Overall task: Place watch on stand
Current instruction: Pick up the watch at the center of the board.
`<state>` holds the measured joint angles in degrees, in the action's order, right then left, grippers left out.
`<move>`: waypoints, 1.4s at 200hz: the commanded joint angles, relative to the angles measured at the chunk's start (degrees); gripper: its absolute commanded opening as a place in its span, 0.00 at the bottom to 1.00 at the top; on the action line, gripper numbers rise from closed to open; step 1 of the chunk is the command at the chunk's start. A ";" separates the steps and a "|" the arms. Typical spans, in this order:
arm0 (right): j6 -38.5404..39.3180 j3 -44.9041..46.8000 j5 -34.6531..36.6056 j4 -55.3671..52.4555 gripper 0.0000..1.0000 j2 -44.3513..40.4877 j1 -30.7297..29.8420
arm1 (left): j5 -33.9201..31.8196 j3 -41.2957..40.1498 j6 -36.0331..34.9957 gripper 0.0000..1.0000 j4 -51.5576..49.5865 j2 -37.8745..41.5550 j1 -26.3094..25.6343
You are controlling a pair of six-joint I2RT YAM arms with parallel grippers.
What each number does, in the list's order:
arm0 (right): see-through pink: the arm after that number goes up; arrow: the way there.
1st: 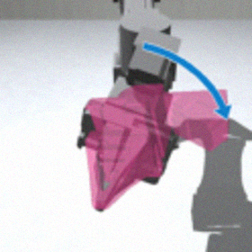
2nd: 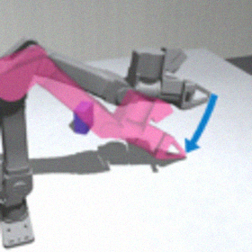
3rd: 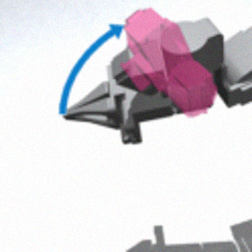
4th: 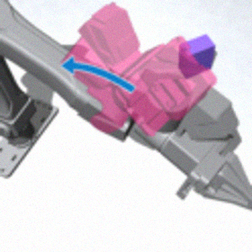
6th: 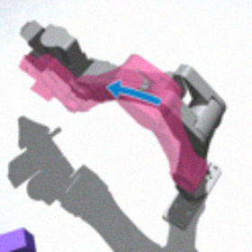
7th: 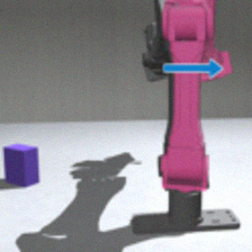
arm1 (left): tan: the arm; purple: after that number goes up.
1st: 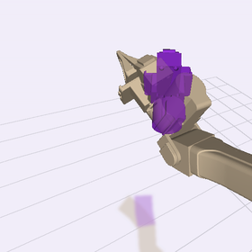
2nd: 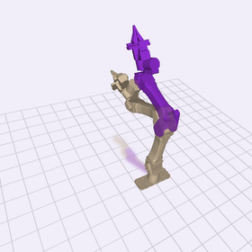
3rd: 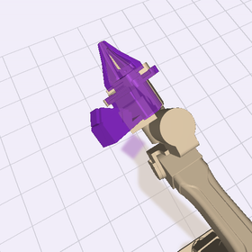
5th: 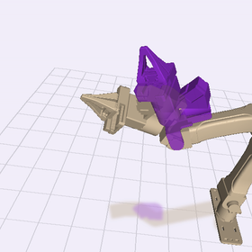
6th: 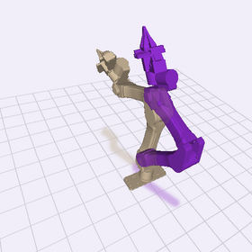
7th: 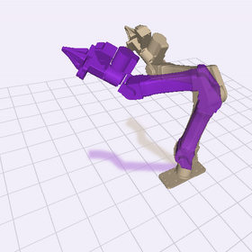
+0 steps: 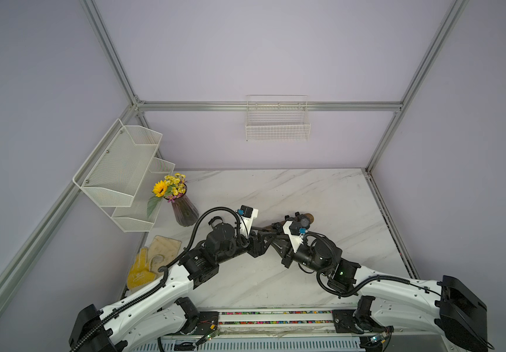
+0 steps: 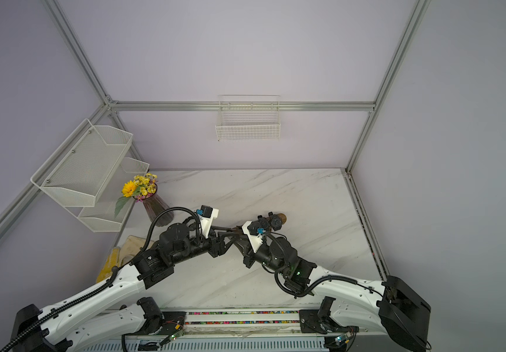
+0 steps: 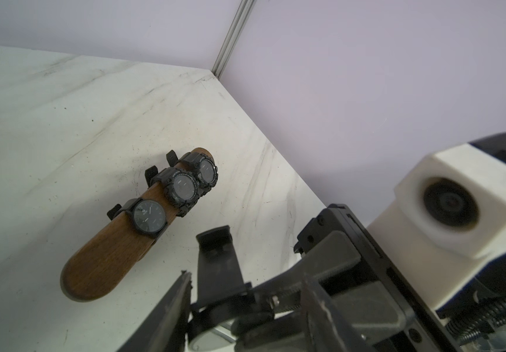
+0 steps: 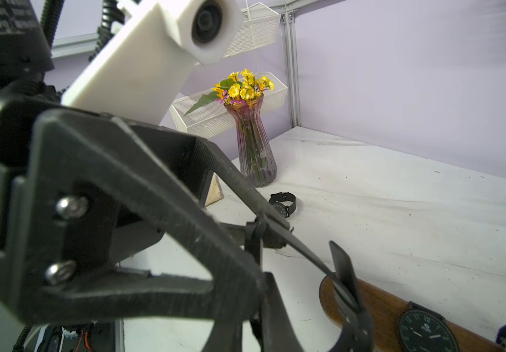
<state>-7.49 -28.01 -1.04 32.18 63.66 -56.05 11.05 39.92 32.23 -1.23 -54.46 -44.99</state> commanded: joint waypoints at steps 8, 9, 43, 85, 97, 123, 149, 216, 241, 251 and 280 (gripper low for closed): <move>4.17 0.04 1.97 2.54 0.00 0.39 -1.32 | 3.22 5.51 -0.96 0.42 -3.53 -1.18 0.35; 4.25 -0.04 2.07 2.45 0.00 0.40 -1.33 | 3.25 5.56 -1.03 0.41 -3.74 -1.18 0.35; 5.85 -0.82 3.01 1.01 0.00 1.13 -1.84 | 3.28 5.79 -1.47 0.28 -4.90 -0.66 1.09; 7.70 -0.47 4.45 0.10 0.00 0.50 -3.05 | 5.95 7.61 -2.88 0.31 -8.06 -2.44 1.80; 7.87 -0.57 5.18 -0.20 0.00 0.03 -3.10 | 6.61 8.19 -3.68 0.25 -9.38 -2.89 1.84; 8.05 -0.90 5.72 -1.04 0.00 -0.54 -3.10 | 6.80 8.14 -4.38 0.15 -10.17 -2.43 1.84; 8.34 -0.99 6.30 -1.47 0.00 -0.18 -3.12 | 7.28 8.69 -5.07 0.01 -10.39 -2.69 1.84; 8.25 -1.35 5.71 -7.01 0.12 -0.96 -3.10 | 2.64 8.32 -4.53 0.00 -10.18 -1.17 2.05; 10.08 -0.66 5.09 -9.07 0.23 -1.51 -3.11 | 3.29 8.33 -4.28 0.00 -9.84 -1.66 2.17; 10.96 -0.59 5.22 -10.09 0.26 -1.43 -3.14 | 3.39 8.32 -4.19 0.00 -9.83 -1.78 2.19; 12.67 -0.35 6.34 -11.52 0.29 -1.34 -3.10 | 4.15 8.51 -4.28 0.00 -9.69 -2.30 2.37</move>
<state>2.22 -27.86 4.47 23.24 63.13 -58.94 13.98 44.91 28.93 -11.92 -56.88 -42.81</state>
